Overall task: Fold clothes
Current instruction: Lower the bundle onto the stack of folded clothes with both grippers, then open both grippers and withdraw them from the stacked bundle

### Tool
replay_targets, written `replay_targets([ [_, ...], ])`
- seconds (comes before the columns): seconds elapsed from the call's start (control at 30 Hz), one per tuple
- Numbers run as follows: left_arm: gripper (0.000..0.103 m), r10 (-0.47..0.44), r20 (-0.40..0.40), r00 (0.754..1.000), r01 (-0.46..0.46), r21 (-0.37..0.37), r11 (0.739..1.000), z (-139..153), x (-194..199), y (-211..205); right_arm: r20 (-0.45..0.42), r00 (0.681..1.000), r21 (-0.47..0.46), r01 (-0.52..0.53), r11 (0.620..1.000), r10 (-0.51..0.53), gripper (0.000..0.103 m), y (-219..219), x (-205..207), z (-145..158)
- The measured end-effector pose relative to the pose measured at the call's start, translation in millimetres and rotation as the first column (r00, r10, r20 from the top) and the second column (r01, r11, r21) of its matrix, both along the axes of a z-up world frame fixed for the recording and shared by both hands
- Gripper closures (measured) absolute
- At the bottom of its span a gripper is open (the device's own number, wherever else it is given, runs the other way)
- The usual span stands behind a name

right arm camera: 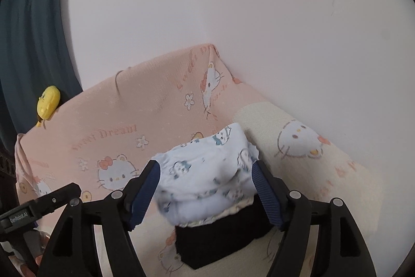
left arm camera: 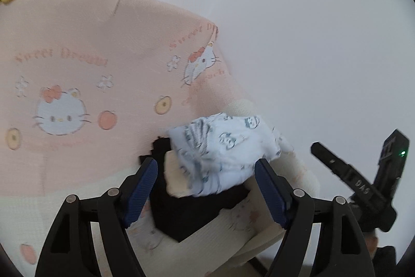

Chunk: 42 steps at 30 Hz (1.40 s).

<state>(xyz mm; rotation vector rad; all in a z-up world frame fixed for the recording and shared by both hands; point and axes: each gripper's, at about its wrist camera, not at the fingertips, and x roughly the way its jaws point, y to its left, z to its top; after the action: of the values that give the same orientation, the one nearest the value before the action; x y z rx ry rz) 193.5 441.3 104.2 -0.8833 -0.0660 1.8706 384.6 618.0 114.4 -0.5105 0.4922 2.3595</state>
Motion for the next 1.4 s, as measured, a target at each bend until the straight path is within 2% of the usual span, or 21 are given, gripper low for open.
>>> replay_targets([
  [0.17, 0.027, 0.014, -0.155, 0.988, -0.022, -0.053, 0.998, 6, 27, -37, -0.023, 0.999, 0.025, 0.028, 0.999, -0.027, 0.029, -46, 21, 12],
  [0.3, 0.027, -0.075, -0.299, 0.951, 0.031, -0.148, 0.988, 3, 46, -53, -0.043, 0.998, 0.044, 0.050, 0.998, -0.048, 0.025, -83, 38, 21],
  [0.37, 0.027, -0.109, -0.342, 0.933, 0.050, -0.177, 0.983, 4, 52, -63, -0.052, 0.997, 0.053, 0.061, 0.997, -0.058, 0.020, -102, 46, 26],
  [0.67, 0.027, -0.073, -0.328, 0.942, 0.072, -0.017, 0.997, 22, 70, -126, -0.073, 0.996, 0.104, 0.063, 0.993, -0.055, 0.016, -175, 57, 42],
  [0.73, 0.027, -0.081, -0.350, 0.933, 0.087, 0.003, 0.996, 24, 78, -134, -0.087, 0.994, 0.120, 0.077, 0.990, -0.067, 0.012, -189, 62, 42],
  [0.83, 0.027, -0.052, -0.390, 0.919, 0.076, 0.046, 0.996, 29, 85, -143, -0.116, 0.987, 0.091, 0.122, 0.988, -0.111, 0.008, -200, 70, 35],
  [1.0, 0.027, -0.062, -0.331, 0.942, 0.110, 0.129, 0.986, 23, 87, -151, -0.119, 0.970, 0.041, 0.218, 0.975, -0.212, 0.005, -206, 80, 13],
  [1.17, 0.027, -0.060, -0.408, 0.911, 0.103, 0.085, 0.991, 4, 105, -147, -0.071, 0.961, 0.039, 0.271, 0.962, -0.268, 0.004, -211, 85, -17],
  [1.33, 0.027, -0.055, -0.378, 0.924, 0.057, -0.005, 0.998, -19, 106, -132, -0.017, 0.961, 0.056, 0.275, 0.960, -0.275, 0.004, -210, 77, -31],
  [1.4, 0.027, -0.047, -0.361, 0.932, 0.048, -0.005, 0.999, -23, 105, -131, 0.005, 0.961, 0.063, 0.276, 0.959, -0.277, 0.004, -209, 74, -37],
])
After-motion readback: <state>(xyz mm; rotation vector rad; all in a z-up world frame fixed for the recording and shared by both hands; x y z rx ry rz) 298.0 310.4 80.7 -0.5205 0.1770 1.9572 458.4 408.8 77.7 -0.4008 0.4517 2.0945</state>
